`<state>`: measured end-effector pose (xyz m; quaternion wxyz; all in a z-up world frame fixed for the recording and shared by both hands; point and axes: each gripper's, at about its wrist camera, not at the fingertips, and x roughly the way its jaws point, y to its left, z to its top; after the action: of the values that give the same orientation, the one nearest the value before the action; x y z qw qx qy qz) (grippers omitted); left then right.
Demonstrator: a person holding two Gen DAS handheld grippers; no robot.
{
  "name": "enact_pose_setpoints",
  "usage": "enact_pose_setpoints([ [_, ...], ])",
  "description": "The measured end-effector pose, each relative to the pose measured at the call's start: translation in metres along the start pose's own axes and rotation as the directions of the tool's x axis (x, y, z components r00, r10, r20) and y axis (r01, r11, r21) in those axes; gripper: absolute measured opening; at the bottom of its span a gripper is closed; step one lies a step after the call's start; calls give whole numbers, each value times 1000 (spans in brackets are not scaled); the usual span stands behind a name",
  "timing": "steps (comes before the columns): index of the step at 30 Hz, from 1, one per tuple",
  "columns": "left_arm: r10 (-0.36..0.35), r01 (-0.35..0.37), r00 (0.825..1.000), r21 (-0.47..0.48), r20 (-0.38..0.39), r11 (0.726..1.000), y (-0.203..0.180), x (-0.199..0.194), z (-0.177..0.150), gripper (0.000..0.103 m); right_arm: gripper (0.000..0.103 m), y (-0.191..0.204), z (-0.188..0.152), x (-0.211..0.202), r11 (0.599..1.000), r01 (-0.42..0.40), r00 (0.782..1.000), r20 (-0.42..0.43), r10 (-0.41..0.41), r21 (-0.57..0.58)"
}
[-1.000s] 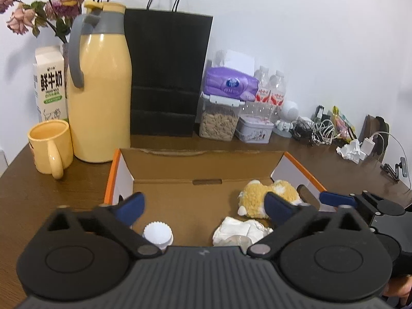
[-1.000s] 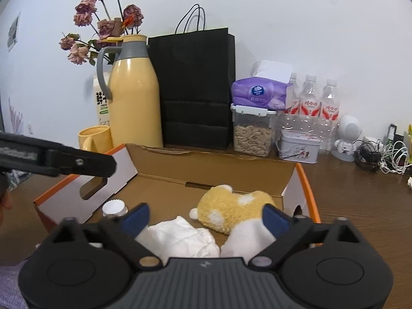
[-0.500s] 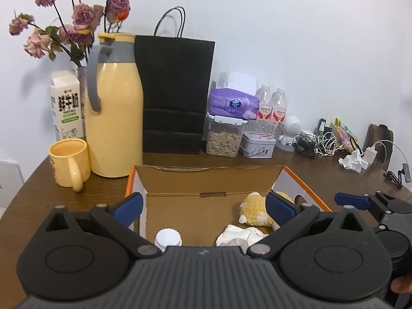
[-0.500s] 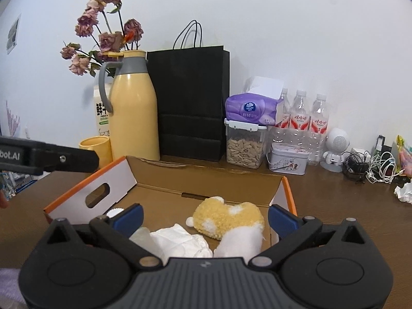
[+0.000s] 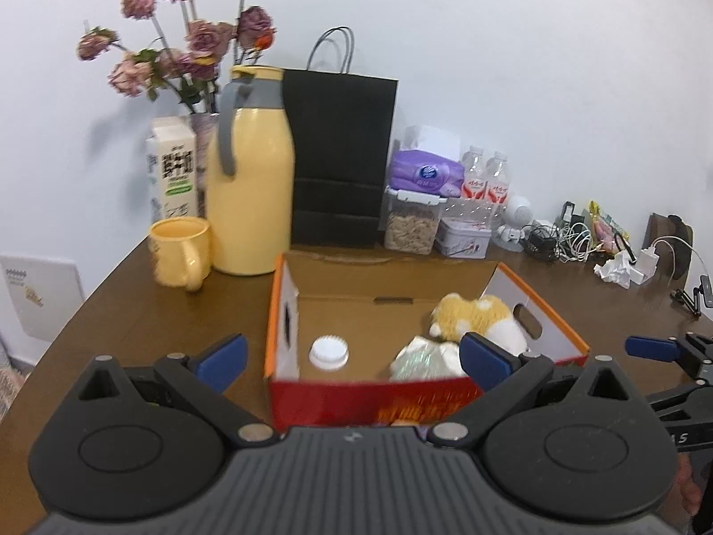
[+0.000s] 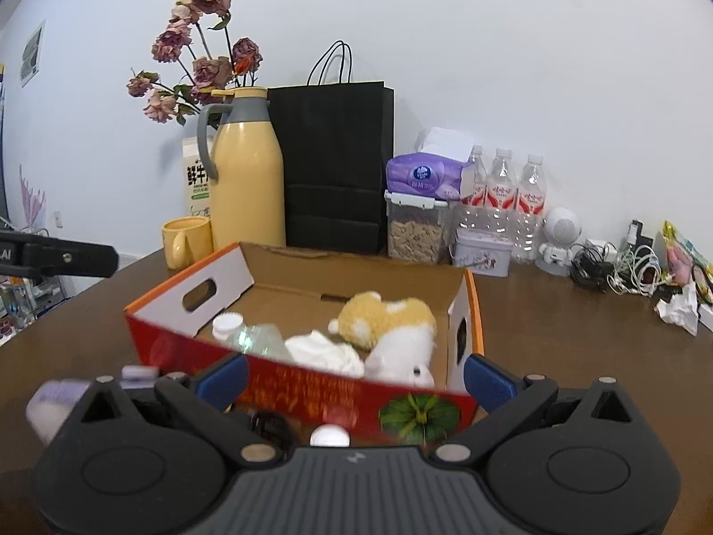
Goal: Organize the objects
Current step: 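Grasp the white plastic container with the left tool while the right tool grasps the black USB cable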
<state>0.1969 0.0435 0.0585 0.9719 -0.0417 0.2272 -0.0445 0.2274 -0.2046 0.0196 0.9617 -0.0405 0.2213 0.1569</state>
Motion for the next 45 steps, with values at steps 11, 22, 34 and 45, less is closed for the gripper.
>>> enact_pose_setpoints([
  [11,53,-54,998,-34,-35,998,17,-44,-47,103,103,9,-57,-34,999,-33,993,-111,31,-22],
  [22,54,-59,995,-50,-82,997,18,-63,-85,103,89,21,-103,-51,994,-108,974,-202,102,-16],
  [34,52,-61,992,-79,-117,995,18,-59,-97,103,48,30,-108,-40,991,-134,972,-197,126,-27],
  [45,34,-45,989,-76,-147,996,0,-44,-104,103,45,22,-110,-45,991,-135,975,-180,133,-2],
])
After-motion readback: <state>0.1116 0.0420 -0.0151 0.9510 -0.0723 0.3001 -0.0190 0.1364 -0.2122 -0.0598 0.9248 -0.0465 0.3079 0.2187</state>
